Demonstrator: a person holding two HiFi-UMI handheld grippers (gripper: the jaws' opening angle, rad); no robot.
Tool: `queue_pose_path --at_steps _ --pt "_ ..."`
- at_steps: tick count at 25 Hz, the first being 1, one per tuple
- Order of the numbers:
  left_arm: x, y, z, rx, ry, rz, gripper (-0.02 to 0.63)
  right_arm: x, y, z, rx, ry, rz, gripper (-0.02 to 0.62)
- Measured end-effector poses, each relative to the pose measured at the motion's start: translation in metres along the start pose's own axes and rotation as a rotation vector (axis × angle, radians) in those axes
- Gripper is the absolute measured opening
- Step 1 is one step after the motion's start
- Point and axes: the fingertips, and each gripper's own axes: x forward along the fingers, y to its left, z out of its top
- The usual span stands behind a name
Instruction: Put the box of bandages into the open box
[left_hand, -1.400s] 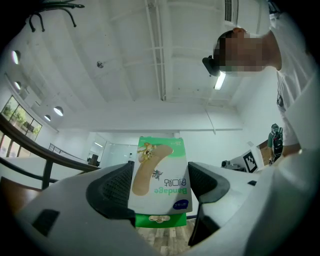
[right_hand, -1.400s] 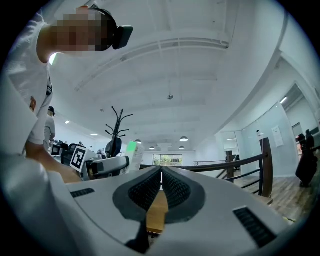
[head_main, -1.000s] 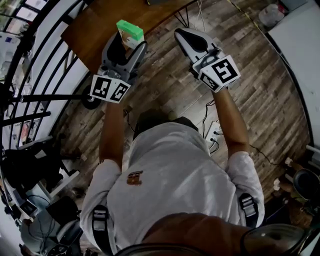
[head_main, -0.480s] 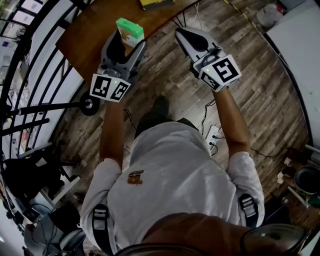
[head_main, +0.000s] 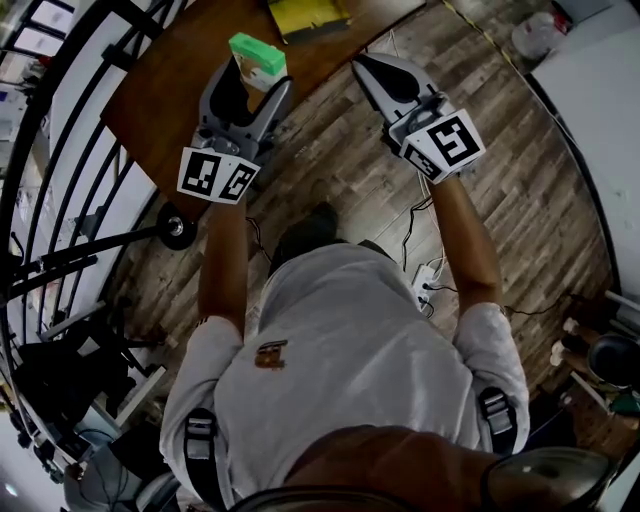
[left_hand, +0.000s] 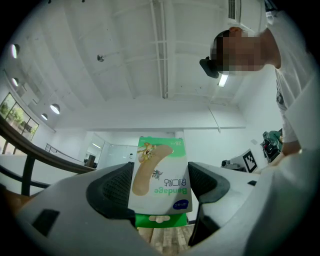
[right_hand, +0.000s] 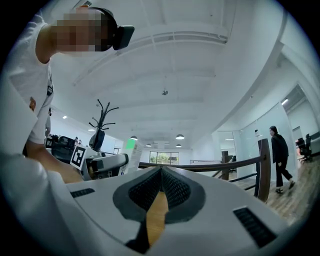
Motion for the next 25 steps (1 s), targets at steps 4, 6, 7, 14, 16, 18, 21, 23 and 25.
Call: queue_pose_path --at_steps 4,6,7,14,16,18,21,23,25 --pt "0.038 0.045 -0.006 0.000 -0.002 -0.014 0.368 0.040 -0.042 -0.003 -0.012 0.007 -0.018 0.034" --pt "0.054 0.066 -0.010 -0.002 -0.002 -0.020 0.368 0.058 -0.061 -0.006 -0.013 0.010 -0.027 0.034" --pt "0.061 0.076 -0.012 -0.004 -0.001 -0.022 0.368 0.068 -0.069 -0.008 -0.013 0.011 -0.031 0.034" --pt "0.103 0.137 -0.027 -0.016 0.005 -0.042 0.368 0.120 -0.119 -0.017 -0.017 0.022 -0.061 0.034" --pt "0.113 0.150 -0.034 -0.016 0.018 -0.051 0.368 0.131 -0.129 -0.021 -0.019 0.029 -0.070 0.034" --pt "0.125 0.161 -0.042 -0.011 0.037 -0.062 0.368 0.139 -0.140 -0.024 -0.019 0.036 -0.081 0.034" --pt "0.151 0.174 -0.059 -0.009 0.070 -0.075 0.368 0.147 -0.166 -0.030 -0.016 0.052 -0.096 0.034" --pt "0.164 0.183 -0.071 -0.010 0.093 -0.078 0.368 0.153 -0.181 -0.034 -0.014 0.062 -0.102 0.034" --pt "0.166 0.193 -0.080 -0.007 0.114 -0.077 0.368 0.162 -0.185 -0.039 -0.017 0.070 -0.104 0.034"
